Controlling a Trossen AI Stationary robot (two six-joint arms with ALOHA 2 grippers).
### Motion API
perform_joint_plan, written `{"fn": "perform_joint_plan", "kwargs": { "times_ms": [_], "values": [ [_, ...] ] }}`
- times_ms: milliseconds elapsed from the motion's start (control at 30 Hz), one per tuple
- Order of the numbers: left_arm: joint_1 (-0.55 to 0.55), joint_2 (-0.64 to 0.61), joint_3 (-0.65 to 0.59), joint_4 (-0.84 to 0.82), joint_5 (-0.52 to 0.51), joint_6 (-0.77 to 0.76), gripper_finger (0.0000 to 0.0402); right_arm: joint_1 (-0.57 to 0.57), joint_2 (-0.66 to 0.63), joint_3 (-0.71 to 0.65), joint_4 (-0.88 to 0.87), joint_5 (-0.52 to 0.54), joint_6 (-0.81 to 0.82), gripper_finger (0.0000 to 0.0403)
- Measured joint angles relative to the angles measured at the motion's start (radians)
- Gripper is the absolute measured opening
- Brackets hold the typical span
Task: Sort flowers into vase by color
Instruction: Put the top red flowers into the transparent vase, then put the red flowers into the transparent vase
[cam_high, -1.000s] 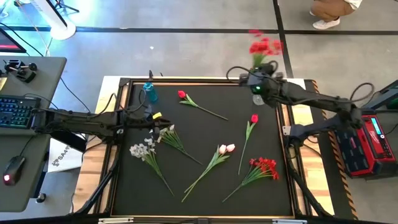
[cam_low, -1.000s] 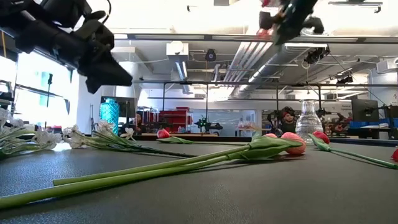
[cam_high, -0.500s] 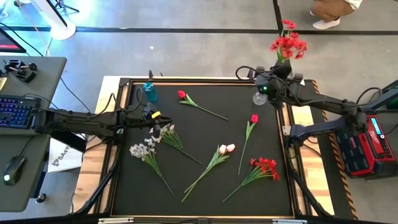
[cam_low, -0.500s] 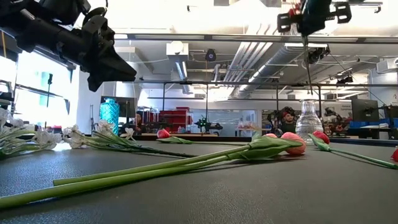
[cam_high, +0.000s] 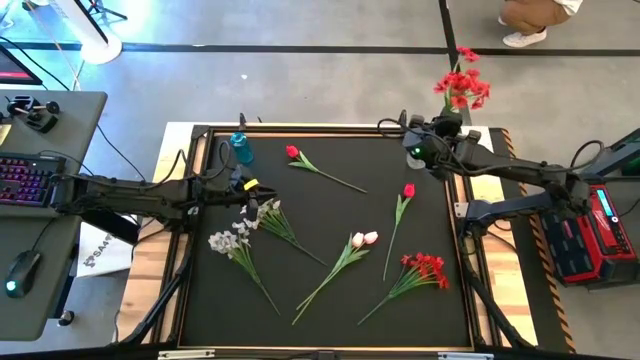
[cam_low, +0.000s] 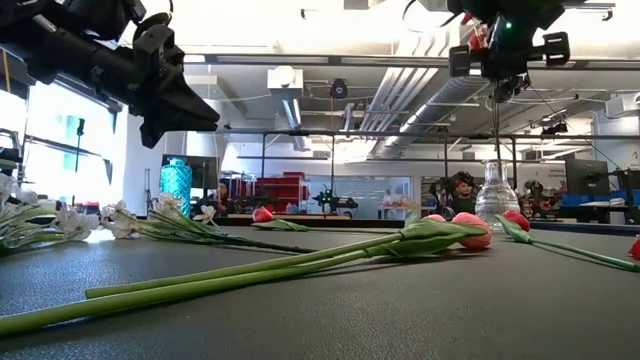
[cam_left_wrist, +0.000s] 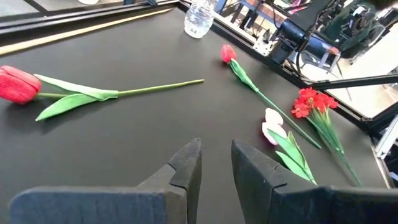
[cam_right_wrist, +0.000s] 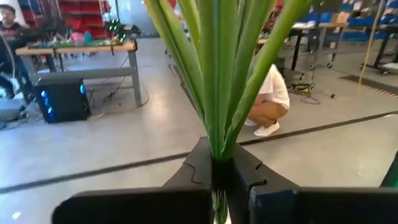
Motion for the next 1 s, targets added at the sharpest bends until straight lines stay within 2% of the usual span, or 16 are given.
{"fn": "perform_joint_plan", "kwargs": {
  "times_ms": [67, 200, 500, 633, 833, 1000],
  "values": [
    [0.000, 0.000, 0.000, 0.000, -0.011, 0.014, 0.0074, -0.005, 0.000, -0.011, 0.001, -0.029, 0.000, 0.0010],
    [0.000, 0.000, 0.000, 0.000, -0.043, 0.013, 0.0074, -0.038, 0.000, -0.014, -0.006, -0.173, 0.000, 0.0035],
    [0.000, 0.000, 0.000, -0.003, -0.060, 0.014, 0.0074, -0.114, 0.000, -0.014, -0.004, -0.387, 0.000, 0.0124],
    [0.000, 0.000, 0.000, -0.018, -0.060, 0.014, 0.0074, -0.119, -0.006, -0.013, -0.002, -0.545, 0.032, 0.0153],
    [0.000, 0.000, 0.000, -0.030, -0.039, -0.010, 0.0074, -0.105, -0.022, -0.013, -0.105, -0.748, 0.179, 0.0178],
    [0.000, 0.000, 0.000, -0.031, -0.037, -0.008, 0.0074, -0.075, -0.071, -0.013, -0.161, -0.820, 0.244, 0.0184]
  ]
}}
